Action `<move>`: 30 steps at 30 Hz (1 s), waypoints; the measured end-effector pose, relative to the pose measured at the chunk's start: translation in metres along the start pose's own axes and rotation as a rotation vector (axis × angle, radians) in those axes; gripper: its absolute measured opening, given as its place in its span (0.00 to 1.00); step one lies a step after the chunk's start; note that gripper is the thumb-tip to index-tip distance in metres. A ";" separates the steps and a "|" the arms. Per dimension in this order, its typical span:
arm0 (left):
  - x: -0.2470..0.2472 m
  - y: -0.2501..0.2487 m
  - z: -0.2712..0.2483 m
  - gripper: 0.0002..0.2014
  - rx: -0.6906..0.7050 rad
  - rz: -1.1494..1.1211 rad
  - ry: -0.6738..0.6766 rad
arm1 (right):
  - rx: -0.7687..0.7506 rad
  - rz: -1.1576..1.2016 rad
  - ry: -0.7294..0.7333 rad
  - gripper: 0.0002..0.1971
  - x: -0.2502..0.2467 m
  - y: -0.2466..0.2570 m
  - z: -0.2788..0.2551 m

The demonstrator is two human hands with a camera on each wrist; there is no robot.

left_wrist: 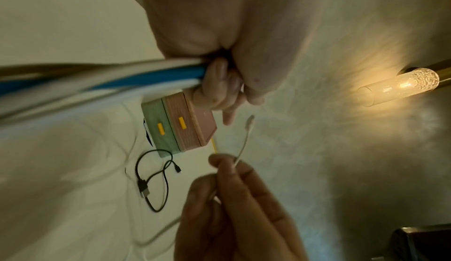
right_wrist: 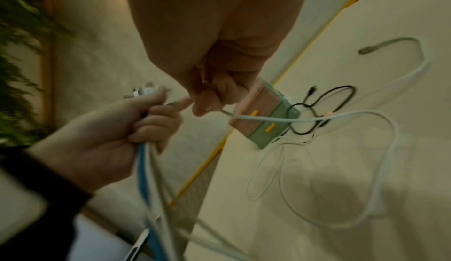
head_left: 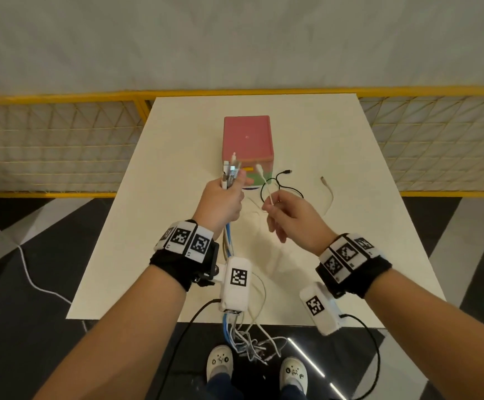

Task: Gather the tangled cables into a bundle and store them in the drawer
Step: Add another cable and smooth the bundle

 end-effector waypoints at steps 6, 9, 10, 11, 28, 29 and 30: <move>0.014 -0.015 -0.017 0.18 0.165 0.074 0.074 | -0.075 0.057 0.095 0.13 0.019 0.034 -0.015; 0.016 -0.019 -0.028 0.22 0.201 0.102 0.110 | -0.101 0.069 0.112 0.14 0.019 0.041 -0.022; 0.016 -0.022 -0.031 0.22 0.224 0.101 0.111 | -0.104 0.068 0.127 0.15 0.018 0.041 -0.025; 0.012 -0.028 -0.035 0.22 0.260 0.069 0.096 | -0.102 0.062 0.151 0.15 0.017 0.041 -0.028; -0.004 -0.109 -0.138 0.09 0.617 0.197 0.071 | -0.595 -0.658 -0.110 0.11 -0.075 0.180 -0.035; 0.006 -0.109 -0.145 0.08 0.640 0.275 0.106 | -0.643 -0.703 -0.105 0.11 -0.073 0.197 -0.038; 0.010 -0.110 -0.150 0.08 0.660 0.328 0.099 | -0.675 -0.742 -0.102 0.10 -0.074 0.208 -0.042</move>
Point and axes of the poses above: each hand's wrist, its own z-axis towards the middle knuckle, its own x-axis out of the palm, y = z × x, the point moved 6 cm from there along z, towards the middle knuckle, and after that the axes turned 11 degrees about -x, right-handed, at the moved point
